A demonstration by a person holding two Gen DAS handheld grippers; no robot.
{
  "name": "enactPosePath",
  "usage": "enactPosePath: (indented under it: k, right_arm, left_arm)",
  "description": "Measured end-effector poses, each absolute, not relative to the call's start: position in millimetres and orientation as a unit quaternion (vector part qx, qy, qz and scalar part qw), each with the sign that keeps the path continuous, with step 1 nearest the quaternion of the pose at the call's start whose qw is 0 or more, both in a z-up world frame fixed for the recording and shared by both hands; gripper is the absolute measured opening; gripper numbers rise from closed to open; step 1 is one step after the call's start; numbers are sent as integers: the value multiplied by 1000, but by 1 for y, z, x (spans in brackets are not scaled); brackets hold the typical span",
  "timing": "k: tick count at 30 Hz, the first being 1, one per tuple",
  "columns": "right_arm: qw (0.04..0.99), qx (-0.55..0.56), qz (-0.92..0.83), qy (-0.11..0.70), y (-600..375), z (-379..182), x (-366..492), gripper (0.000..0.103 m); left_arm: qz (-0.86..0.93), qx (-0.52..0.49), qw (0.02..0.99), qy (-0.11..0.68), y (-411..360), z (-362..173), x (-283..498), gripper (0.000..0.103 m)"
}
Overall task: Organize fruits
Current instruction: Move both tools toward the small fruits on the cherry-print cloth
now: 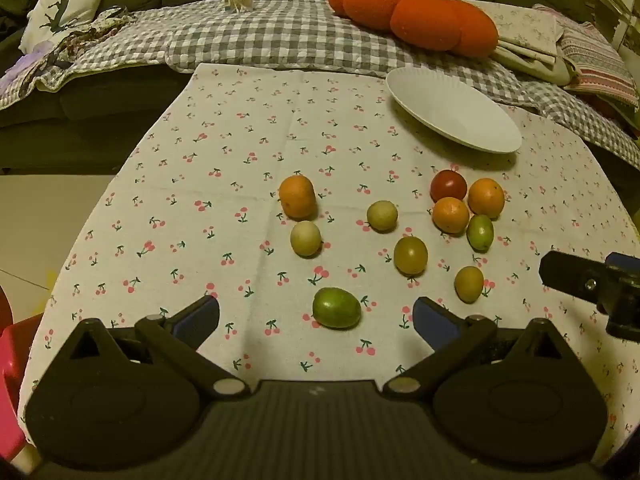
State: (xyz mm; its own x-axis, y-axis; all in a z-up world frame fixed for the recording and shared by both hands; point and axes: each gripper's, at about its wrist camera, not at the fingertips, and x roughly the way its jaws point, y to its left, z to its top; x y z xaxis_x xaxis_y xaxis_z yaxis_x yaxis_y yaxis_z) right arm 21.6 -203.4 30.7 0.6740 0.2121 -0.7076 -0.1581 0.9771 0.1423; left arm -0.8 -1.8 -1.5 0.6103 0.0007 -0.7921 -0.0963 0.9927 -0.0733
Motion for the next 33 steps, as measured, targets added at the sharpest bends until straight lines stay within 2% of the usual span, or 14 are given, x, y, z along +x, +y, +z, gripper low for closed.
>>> enactPosePath:
  k: [25,31,33]
  right_arm:
    - [906,47,112,406,-204,21,23,103]
    - [909,50,103,401,-210,13,29,99]
    - [906,62,101,407,-214,6,34,94]
  left_arm:
    - [13,-42,900,433,-4,-1,0,102]
    - [13,-38,903,427,-2,-10,0,100]
    - [9,-30,902,432,-3,-14,2,99]
